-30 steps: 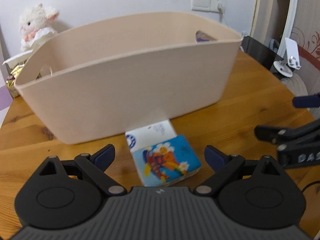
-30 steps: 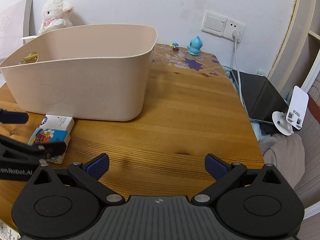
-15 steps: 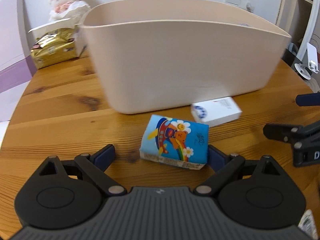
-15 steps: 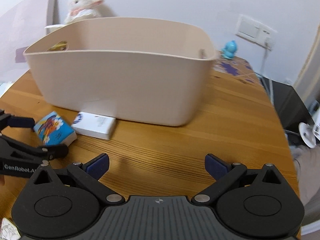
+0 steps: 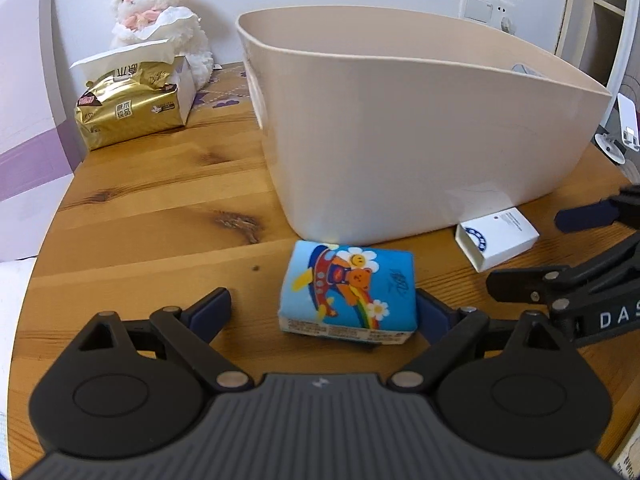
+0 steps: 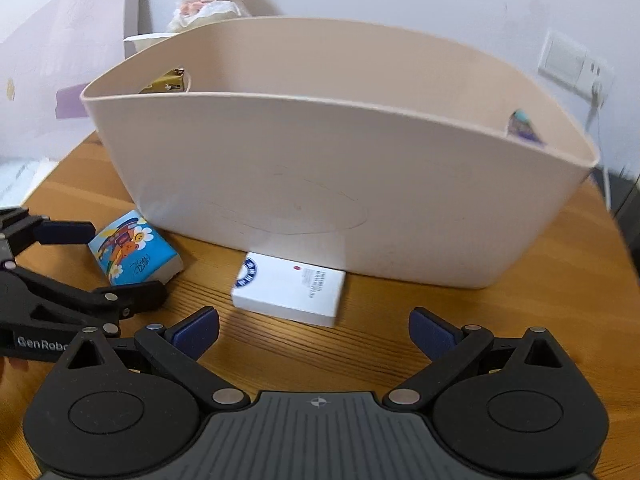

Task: Organize objects
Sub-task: 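Grasp the blue cartoon tissue pack with the left tool while the right grasps the white card box, then lift both items over the basket and open both tools to drop them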

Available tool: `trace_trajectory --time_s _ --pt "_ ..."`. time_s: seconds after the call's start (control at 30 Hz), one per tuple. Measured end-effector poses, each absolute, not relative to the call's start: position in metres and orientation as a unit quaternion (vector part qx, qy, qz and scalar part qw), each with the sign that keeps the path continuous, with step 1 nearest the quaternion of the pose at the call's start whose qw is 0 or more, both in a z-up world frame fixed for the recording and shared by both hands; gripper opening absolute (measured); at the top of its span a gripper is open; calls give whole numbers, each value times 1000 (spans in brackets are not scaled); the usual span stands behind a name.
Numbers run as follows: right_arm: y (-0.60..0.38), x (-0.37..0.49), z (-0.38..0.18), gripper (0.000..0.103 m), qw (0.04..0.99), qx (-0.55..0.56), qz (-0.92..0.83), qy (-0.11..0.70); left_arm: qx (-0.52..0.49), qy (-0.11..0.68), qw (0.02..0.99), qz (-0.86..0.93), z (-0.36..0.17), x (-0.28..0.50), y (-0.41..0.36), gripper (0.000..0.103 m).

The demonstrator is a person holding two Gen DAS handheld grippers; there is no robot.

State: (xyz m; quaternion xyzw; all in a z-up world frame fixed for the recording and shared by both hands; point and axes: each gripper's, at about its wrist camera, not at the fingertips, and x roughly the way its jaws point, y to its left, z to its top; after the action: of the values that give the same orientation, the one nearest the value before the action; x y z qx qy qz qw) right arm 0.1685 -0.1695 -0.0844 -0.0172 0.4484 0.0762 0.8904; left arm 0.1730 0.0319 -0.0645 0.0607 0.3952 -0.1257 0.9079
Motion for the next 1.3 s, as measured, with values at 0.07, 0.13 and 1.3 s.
trace_trajectory --time_s 0.07,0.13,1.3 --pt "-173 173 -88 103 888 9 76 453 61 395 908 -127 -64 175 34 96" --pt "-173 175 -89 103 894 16 64 444 60 393 909 -125 -65 176 35 95" --pt "-196 107 0 57 933 -1 112 342 74 279 948 -132 22 113 25 65"
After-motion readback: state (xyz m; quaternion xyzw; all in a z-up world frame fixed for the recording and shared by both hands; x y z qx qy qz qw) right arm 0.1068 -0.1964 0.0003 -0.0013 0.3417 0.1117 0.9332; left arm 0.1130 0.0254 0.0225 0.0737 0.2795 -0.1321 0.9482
